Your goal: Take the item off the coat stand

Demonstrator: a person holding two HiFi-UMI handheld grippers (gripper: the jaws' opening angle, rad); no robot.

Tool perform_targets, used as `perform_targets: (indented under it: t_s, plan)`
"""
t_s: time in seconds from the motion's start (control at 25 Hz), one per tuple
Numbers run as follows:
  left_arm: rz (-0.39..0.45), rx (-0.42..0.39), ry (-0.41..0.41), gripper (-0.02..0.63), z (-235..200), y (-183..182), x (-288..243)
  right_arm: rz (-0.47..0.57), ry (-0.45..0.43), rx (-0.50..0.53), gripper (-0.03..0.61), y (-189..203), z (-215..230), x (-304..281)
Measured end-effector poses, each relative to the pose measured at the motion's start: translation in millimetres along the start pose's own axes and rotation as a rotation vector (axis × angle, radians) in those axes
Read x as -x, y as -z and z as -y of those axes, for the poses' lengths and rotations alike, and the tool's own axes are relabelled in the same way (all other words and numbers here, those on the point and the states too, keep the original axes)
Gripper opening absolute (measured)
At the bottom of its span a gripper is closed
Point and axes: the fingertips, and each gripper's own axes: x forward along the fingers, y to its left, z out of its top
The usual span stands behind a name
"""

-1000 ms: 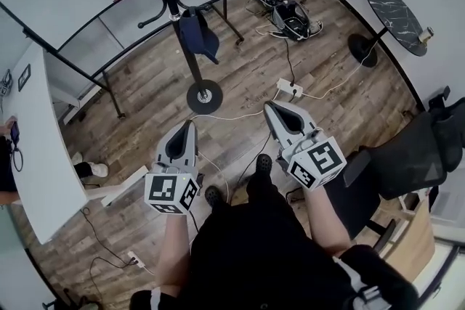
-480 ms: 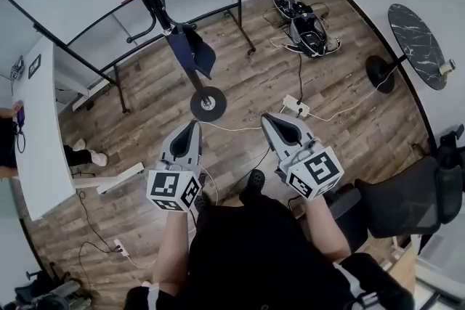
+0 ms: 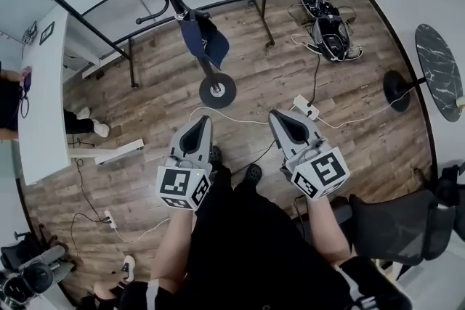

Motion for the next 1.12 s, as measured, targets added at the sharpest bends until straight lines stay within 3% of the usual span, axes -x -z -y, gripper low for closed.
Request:
perform_targets:
  t_s: [1.12]
  plan:
    - [-0.133,0.074,0.002,0.039,-85,63,-136,-0.144,0.028,0.044,0.029,-5,59,-107]
